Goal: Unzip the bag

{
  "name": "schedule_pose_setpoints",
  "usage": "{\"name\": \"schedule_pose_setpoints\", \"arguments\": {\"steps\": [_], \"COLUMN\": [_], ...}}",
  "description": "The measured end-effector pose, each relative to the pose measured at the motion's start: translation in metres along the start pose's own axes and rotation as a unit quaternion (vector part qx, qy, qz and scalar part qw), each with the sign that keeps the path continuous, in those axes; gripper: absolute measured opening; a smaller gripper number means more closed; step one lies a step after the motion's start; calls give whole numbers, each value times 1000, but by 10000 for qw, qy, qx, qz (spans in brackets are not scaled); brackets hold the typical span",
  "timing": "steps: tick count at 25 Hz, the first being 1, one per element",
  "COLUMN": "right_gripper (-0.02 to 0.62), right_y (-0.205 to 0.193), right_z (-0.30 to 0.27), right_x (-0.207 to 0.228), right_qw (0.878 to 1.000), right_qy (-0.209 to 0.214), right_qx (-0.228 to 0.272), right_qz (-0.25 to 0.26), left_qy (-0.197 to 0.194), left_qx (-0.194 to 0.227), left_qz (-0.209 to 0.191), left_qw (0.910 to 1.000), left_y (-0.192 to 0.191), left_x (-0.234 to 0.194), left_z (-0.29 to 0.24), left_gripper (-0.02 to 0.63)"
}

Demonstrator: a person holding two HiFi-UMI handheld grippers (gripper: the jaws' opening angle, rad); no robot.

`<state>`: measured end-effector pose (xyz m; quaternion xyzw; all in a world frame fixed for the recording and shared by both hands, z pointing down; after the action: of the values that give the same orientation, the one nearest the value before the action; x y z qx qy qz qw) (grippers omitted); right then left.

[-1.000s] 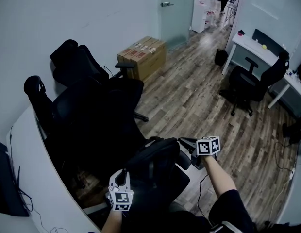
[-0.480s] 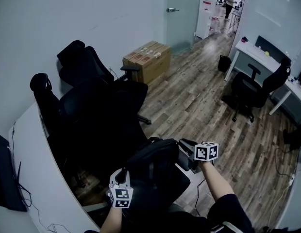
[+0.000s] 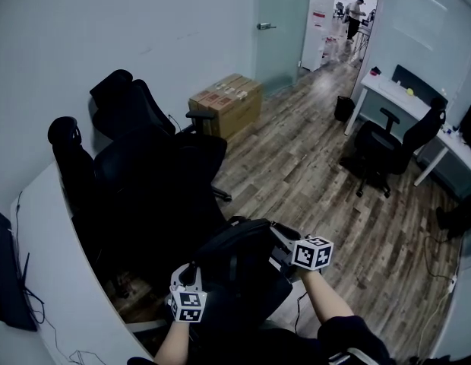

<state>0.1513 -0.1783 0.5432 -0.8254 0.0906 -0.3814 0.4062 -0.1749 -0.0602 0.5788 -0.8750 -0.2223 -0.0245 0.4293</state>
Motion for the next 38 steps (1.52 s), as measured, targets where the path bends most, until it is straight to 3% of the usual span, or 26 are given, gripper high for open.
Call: {"name": "schedule_pose_setpoints", "arguments": {"steps": [10, 16, 26, 32, 38], "right_gripper": [112, 112, 112, 110, 55], "right_y": [-33, -52, -84, -101, -111], "right_z": [25, 45, 54, 54, 50], "right_x": [-44, -67, -101, -111, -119], "right_qw": [9992, 9951, 9912, 9908, 9896], "right_qy": [12, -370, -349, -388, -333], "right_qx": [370, 626, 570, 547, 380], "right_qz": [177, 664, 1144, 1177, 1345], "left_qy": [35, 31, 85, 91, 78], "left_qx": [10, -1, -5, 3, 8], "left_qz": [59, 123, 220, 241, 237], "left_qw": [10000, 9999, 9997, 9997, 9997], "left_y": [-11, -16, -25, -32, -35], "left_x": [2, 9, 14, 13, 12], "left_z": [11, 18, 25, 28, 30], "left_gripper": [55, 55, 55, 55, 55]}}
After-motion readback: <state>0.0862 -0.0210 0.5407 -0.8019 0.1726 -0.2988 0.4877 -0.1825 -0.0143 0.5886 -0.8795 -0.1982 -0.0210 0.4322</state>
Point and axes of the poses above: the fingertips, and each gripper's own axes: z backward along the fingers, x to its right, y out of its top, the point moved 9 cm from there along z, backward along the fingers, and after that the axes turned 9 degrees about -x, right-handed, at the moved point
